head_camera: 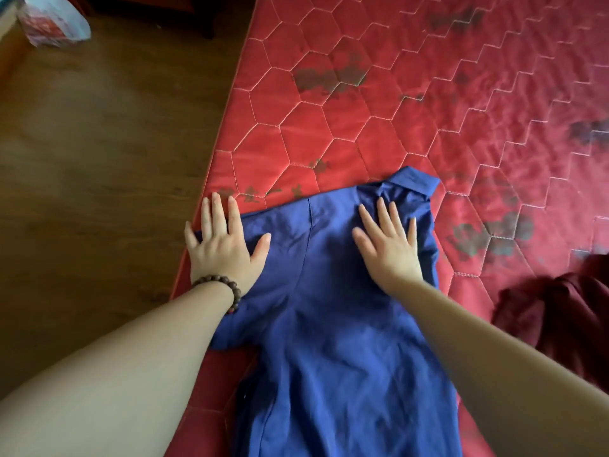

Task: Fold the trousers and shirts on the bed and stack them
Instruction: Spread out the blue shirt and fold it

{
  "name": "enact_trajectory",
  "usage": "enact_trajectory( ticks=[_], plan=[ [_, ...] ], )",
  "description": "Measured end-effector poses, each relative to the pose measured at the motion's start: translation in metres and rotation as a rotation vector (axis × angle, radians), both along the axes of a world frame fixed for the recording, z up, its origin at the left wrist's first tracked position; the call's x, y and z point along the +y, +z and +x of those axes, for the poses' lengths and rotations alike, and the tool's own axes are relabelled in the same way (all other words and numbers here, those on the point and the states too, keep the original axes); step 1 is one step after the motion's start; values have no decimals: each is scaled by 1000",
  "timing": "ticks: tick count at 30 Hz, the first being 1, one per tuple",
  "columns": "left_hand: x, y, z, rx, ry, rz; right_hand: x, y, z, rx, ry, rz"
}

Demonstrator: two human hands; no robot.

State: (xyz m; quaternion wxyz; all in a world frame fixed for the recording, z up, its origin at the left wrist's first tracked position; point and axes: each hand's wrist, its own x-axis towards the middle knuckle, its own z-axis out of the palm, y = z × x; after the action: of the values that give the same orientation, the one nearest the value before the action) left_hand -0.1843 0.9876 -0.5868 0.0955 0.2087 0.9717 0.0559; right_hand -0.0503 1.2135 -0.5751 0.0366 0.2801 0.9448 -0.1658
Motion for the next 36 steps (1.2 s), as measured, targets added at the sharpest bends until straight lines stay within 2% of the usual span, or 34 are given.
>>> enact_trajectory(
  ticks=[2,5,6,7,9,10,11,12,14,16,21,25,28,31,36],
  plan=[
    [0,6,-7,-114,13,25,3,17,5,180,-41,-175],
    [-1,27,-32,-342,80,178,-26,42,33,341,33,-46],
    [-4,37,-35,-341,111,258,-42,48,45,349,68,-21],
    [-8,46,-34,-250,137,326,-59,50,58,342,92,-4],
    [-15,65,-10,66,102,443,-94,47,84,293,91,48],
    [-15,73,14,121,18,501,-110,43,95,249,70,94],
    [-13,78,46,87,-106,541,-125,38,105,196,41,138],
    [-13,76,79,31,-257,532,-139,33,112,141,10,159],
    [-18,62,141,-56,-490,364,-159,24,122,80,-22,137],
    [-37,39,173,-71,-571,156,-166,15,129,64,-18,96],
    [-81,16,159,127,-461,11,-150,5,151,26,97,29],
    [-87,26,179,140,-278,43,-146,13,192,93,-70,147],
    [-92,23,244,135,-443,101,-182,14,224,143,61,156],
    [-119,19,289,49,-550,48,-217,8,256,5,197,88],
    [-174,18,295,42,-335,-15,-206,7,318,-143,-89,169]
  ],
)
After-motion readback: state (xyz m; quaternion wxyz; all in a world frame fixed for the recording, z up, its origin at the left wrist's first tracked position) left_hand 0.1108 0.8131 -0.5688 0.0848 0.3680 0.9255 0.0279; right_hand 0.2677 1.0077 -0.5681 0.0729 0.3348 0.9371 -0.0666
